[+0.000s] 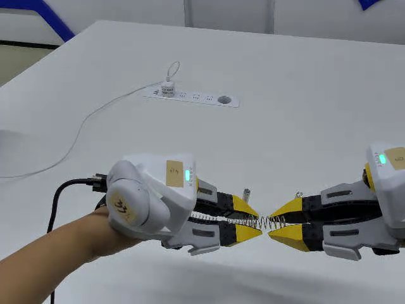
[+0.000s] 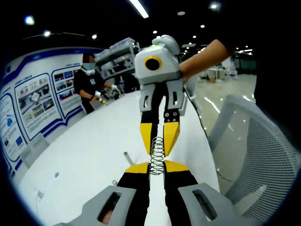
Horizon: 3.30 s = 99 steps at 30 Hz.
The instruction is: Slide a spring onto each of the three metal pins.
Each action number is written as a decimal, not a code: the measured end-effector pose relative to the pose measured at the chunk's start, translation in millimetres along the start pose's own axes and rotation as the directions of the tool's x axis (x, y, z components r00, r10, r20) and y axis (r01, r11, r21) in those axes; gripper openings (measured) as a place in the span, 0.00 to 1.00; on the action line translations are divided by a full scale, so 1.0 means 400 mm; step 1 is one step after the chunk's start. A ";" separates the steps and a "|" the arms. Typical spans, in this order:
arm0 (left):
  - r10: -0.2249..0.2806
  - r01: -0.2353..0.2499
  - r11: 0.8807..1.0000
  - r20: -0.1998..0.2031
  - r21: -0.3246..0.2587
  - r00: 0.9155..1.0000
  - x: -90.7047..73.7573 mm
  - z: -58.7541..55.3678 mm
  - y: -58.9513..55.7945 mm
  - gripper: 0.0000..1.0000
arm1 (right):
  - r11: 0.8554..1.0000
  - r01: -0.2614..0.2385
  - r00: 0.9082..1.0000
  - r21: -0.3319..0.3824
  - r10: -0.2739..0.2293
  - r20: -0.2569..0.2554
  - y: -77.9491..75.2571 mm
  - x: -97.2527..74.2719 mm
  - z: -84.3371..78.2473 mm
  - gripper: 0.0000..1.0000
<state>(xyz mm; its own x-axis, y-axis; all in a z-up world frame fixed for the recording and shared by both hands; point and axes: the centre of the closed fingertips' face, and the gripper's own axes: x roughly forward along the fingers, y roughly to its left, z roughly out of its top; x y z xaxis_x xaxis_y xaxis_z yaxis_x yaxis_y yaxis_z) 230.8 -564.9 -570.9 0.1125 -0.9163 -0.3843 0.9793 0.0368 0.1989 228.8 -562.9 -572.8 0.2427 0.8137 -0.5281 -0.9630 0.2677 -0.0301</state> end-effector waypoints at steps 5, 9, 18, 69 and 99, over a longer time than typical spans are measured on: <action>0.004 -0.004 1.000 0.000 -0.001 1.000 -0.003 0.000 0.002 0.09 | 1.000 0.001 0.999 0.006 -0.001 0.033 0.002 -0.003 0.021 0.12; 0.008 -0.008 1.000 -0.001 -0.009 1.000 -0.007 0.001 0.006 0.09 | 1.000 -0.002 0.998 0.009 0.001 0.060 0.004 -0.004 0.039 0.12; 0.034 -0.034 0.999 0.011 -0.022 0.999 -0.015 0.015 0.026 0.09 | 1.000 0.020 0.992 0.023 -0.022 0.127 -0.008 -0.011 0.077 0.12; 0.231 -0.234 0.954 -0.037 -0.185 0.972 -0.094 -0.045 0.093 0.59 | 0.906 0.300 0.953 0.300 -0.299 -0.051 -0.220 -0.088 -0.016 0.11; 0.360 -0.367 0.888 -0.079 -0.276 0.930 -0.181 -0.115 0.137 0.83 | 0.861 0.401 0.908 0.314 -0.329 -0.259 -0.314 -0.076 -0.160 0.11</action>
<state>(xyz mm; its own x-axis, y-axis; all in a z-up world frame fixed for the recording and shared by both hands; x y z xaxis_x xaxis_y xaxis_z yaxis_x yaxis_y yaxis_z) 284.2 -478.2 -573.5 0.4704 -0.8069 -0.3573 0.8748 0.4794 0.0692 334.9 -654.3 -607.2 0.5066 0.5173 -0.6897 -0.6950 0.7185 0.0284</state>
